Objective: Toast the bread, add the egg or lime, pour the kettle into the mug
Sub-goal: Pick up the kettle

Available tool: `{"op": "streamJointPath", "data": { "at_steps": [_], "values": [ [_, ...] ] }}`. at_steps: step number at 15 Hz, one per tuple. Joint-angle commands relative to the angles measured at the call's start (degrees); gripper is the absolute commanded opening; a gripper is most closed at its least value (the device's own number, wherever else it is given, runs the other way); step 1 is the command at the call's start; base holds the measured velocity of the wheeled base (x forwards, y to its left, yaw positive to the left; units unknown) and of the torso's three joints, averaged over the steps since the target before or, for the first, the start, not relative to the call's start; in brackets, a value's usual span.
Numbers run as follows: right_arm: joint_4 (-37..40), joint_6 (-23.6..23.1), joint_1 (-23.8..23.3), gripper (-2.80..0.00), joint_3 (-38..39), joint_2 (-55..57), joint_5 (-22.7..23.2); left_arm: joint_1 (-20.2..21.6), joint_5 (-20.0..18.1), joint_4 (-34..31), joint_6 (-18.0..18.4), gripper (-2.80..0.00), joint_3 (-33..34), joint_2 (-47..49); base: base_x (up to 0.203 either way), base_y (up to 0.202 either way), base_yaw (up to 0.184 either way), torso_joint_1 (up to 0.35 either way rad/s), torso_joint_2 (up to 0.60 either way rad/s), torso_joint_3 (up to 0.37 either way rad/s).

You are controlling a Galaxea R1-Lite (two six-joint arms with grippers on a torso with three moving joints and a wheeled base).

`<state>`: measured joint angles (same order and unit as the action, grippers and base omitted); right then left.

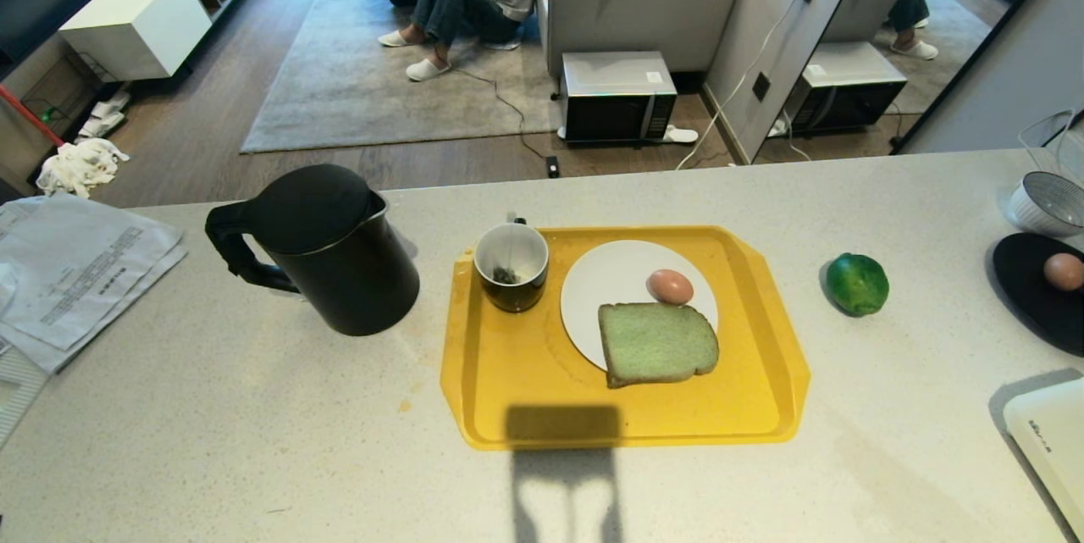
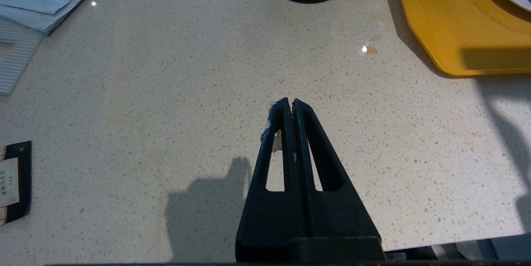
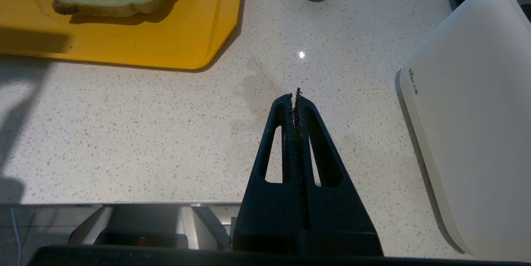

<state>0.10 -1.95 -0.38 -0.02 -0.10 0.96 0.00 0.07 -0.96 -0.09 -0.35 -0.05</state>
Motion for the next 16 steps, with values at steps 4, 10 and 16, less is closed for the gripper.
{"op": "streamJointPath", "data": {
  "at_steps": [4,10,16],
  "values": [
    [-0.01,0.10,0.03,-2.80,0.11,0.01,0.01,0.00,0.01,0.00,0.00,-2.80,0.00,-0.04,0.000,0.000,0.000,0.000,0.00,0.000],
    [0.08,-0.69,-0.03,-2.80,0.11,0.01,0.16,0.00,0.01,0.00,0.00,-2.80,0.00,-0.04,0.000,0.000,0.000,0.000,0.00,0.000],
    [0.08,-0.69,0.00,-2.80,0.11,0.01,0.19,0.00,0.07,0.61,0.44,-2.80,0.18,-0.04,0.000,0.000,0.000,0.000,0.00,0.000]
  ]
}}
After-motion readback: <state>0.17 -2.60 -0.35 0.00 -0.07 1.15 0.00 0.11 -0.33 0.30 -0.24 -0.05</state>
